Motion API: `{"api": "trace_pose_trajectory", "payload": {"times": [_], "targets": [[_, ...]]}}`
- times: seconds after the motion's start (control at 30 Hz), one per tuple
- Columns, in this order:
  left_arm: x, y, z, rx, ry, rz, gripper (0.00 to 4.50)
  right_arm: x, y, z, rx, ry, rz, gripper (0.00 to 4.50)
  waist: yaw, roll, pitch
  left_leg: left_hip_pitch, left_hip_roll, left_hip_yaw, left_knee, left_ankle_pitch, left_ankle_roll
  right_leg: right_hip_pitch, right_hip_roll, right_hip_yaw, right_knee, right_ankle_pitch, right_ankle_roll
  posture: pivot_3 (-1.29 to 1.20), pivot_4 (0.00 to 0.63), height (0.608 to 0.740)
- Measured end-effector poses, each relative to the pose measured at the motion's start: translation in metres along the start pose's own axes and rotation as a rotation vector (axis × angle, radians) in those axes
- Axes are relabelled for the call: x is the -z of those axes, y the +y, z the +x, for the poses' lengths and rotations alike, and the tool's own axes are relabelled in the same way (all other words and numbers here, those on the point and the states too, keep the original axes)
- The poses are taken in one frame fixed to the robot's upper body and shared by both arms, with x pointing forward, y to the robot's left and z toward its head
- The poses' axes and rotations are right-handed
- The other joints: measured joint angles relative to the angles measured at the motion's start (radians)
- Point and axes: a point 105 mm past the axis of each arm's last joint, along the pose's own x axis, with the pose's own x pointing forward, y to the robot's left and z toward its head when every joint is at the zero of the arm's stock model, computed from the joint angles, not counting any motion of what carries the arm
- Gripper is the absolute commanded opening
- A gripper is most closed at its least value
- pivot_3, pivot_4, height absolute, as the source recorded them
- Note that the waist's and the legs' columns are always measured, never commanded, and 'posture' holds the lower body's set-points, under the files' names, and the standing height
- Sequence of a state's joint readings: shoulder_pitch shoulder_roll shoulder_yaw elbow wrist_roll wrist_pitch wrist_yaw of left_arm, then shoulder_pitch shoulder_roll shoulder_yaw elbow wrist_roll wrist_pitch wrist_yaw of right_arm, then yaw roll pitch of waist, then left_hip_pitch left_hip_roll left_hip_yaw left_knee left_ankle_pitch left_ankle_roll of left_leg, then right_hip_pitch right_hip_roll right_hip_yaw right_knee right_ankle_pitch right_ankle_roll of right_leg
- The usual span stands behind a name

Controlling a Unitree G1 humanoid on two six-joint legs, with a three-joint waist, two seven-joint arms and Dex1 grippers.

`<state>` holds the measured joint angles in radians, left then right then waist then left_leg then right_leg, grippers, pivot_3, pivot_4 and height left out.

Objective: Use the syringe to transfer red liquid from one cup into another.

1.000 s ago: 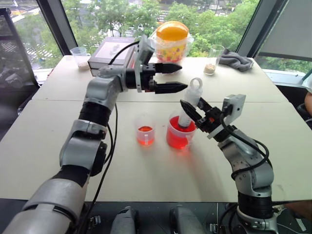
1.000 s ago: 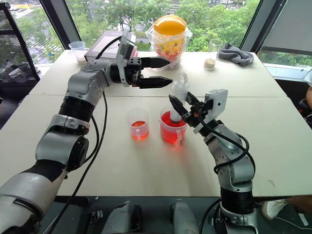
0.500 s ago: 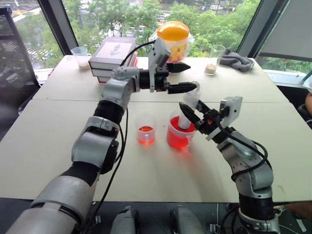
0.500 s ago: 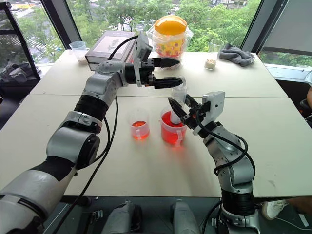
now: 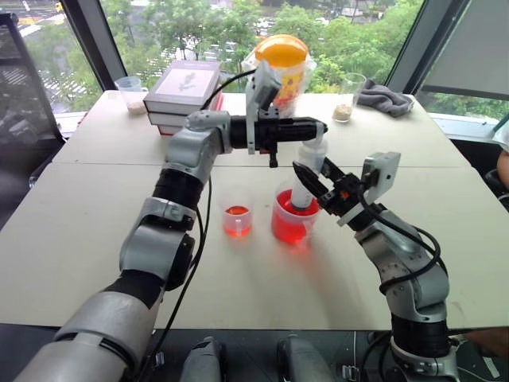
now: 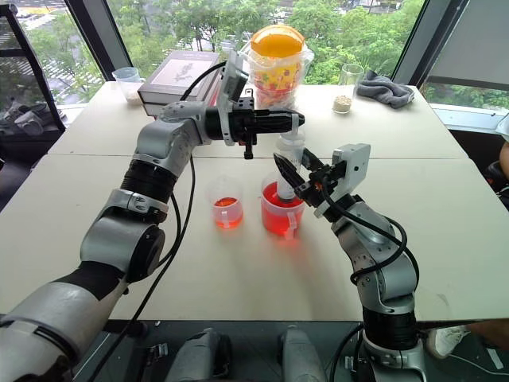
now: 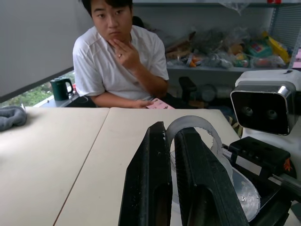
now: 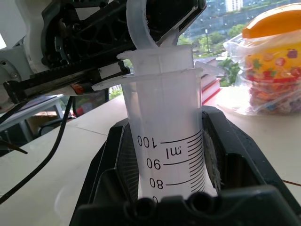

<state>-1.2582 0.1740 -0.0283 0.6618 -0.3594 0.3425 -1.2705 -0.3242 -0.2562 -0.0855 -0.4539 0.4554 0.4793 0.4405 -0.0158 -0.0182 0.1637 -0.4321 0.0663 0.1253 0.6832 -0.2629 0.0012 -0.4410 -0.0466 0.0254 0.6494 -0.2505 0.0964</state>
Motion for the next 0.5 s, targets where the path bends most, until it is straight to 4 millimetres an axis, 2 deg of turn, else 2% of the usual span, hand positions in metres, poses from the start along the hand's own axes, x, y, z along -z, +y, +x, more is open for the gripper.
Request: {"api": "trace_pose_trajectory", "payload": {"times": [0.2, 0.5], "targets": [[-0.002, 0.002, -0.003, -0.014, -0.003, 0.004, 0.05, 0.002, 0.002, 0.002, -0.014, -0.004, 0.025, 1.55, 0.003, 0.000, 0.000, 0.000, 0.000, 0.000, 0.000, 0.000, 0.000, 0.001, 0.000, 0.000, -0.001, 0.000, 0.000, 0.00, 0.150, 0.740], [0.004, 0.006, -0.005, -0.036, 0.005, -0.020, 0.05, 0.016, 0.001, 0.001, -0.017, 0.014, 0.054, 1.55, 0.001, 0.000, 0.000, 0.000, 0.000, 0.000, 0.000, 0.000, 0.000, 0.000, 0.000, 0.000, 0.000, 0.000, 0.000, 0.00, 0.150, 0.740]]}}
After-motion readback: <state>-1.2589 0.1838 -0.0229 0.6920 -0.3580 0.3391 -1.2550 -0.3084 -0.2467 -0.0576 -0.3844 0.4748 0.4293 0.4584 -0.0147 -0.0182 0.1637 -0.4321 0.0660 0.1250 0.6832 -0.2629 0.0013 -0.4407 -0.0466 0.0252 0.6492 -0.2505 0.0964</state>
